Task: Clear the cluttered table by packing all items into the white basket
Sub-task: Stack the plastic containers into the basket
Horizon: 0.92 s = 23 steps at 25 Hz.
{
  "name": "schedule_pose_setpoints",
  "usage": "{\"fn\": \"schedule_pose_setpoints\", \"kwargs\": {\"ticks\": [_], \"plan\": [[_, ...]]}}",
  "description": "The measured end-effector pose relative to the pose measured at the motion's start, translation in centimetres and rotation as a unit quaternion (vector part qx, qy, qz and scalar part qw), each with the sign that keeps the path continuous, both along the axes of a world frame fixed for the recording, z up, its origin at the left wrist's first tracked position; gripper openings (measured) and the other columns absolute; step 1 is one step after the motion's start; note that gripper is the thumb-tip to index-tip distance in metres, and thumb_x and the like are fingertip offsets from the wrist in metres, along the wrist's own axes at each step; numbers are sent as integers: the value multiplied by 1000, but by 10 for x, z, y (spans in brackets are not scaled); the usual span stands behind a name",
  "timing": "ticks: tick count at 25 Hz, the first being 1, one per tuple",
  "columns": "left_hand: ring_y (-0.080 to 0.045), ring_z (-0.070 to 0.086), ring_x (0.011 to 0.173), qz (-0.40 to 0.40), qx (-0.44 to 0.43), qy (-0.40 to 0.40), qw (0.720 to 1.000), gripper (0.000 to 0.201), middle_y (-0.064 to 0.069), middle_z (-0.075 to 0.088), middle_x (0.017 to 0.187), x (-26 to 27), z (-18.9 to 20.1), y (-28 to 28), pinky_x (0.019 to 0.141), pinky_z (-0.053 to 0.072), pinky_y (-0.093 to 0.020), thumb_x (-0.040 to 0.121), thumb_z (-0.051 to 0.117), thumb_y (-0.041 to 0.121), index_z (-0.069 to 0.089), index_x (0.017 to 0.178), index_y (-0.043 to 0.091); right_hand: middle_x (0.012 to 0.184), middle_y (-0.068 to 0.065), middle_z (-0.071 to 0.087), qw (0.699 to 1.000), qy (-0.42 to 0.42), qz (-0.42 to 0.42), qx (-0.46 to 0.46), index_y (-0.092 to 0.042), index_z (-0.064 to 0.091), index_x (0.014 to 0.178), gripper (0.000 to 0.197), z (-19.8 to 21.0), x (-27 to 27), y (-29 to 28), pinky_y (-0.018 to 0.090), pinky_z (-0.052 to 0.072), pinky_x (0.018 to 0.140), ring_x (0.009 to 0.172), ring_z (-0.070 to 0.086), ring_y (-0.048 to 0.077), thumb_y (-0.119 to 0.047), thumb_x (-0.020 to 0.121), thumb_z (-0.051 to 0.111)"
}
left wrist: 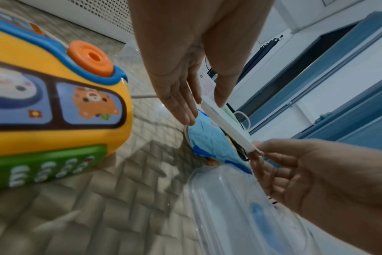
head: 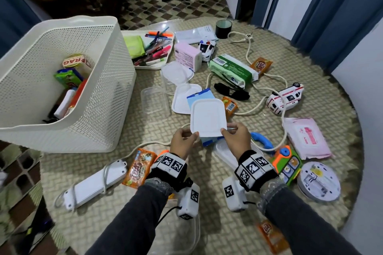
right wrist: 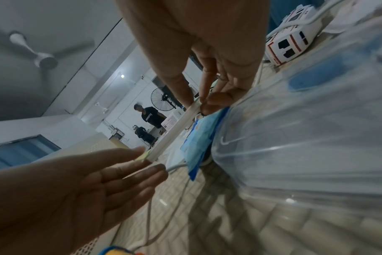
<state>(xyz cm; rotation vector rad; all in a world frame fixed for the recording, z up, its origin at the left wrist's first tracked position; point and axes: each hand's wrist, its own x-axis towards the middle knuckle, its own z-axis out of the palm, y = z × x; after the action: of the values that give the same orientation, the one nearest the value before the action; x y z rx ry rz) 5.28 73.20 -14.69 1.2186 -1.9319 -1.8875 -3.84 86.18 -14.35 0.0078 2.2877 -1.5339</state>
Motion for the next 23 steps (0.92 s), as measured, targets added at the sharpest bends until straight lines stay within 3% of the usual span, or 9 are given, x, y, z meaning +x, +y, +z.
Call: {"fn": "schedule_pose_setpoints", "kwargs": {"ticks": [3,7,9,11,13,15,17,21,23], "plan": [[-14,65,75,40,58,67,995,30,-12,63,96,11,16,3,58,55,-17,90,62,7,44,114,8,94,17,67,999,-22,-10,-36,-4,58,104,23,2,16,-3,40,55,77,77,66,26,-13,85,69],[-20,66,78,64,94,120,986,35,-12,63,96,33,32,4,66,58,-26,91,58,0,39,117,12,89,18,66,995,-50,-10,-82,-8,55,96,20,9,47,-9,24,51,56,58,62,16,-13,84,71],[-21,65,79,65,107,135,983,35,-13,63,98,49,36,0,68,59,-30,91,56,-2,41,122,8,83,17,66,994,-55,-7,-95,-10,54,94,21,11,67,-8,26,49,56,58,61,19,-14,83,72],[-17,63,68,51,114,143,982,34,-13,63,95,68,40,-5,57,58,-27,92,53,-4,42,124,3,78,14,65,992,-63,-2,-113,-7,54,102,24,13,86,-6,29,49,58,58,60,20,-14,85,70],[-13,60,61,39,114,134,984,31,-12,62,89,87,43,-11,50,53,-23,93,52,-3,45,123,1,80,15,64,990,-64,-15,-128,-9,50,115,34,12,98,-3,32,50,59,60,59,21,-16,87,68],[-18,63,74,20,114,121,986,30,-13,62,94,111,43,-17,56,56,-24,93,52,-1,47,123,1,93,20,64,988,-64,-38,-134,-13,43,127,47,12,113,-1,32,50,60,71,63,25,-18,87,67],[-22,61,79,-1,105,108,989,29,-18,60,102,136,42,-21,55,55,-23,94,52,0,48,123,2,106,19,61,986,-63,-60,-143,-13,36,136,57,13,127,2,31,51,60,87,64,32,-18,87,67],[-23,59,74,-36,119,113,986,24,-15,59,91,179,40,-24,52,54,-25,93,49,-5,51,116,4,110,16,57,985,-52,-83,-144,-11,39,136,57,10,151,9,44,55,75,98,61,31,-15,87,67],[-19,60,72,-61,126,118,983,25,-12,60,86,200,39,-26,52,55,-23,93,48,-6,52,114,6,109,19,59,988,-25,-79,-129,-5,48,131,48,3,165,12,41,56,77,93,61,26,-11,87,67]]}}
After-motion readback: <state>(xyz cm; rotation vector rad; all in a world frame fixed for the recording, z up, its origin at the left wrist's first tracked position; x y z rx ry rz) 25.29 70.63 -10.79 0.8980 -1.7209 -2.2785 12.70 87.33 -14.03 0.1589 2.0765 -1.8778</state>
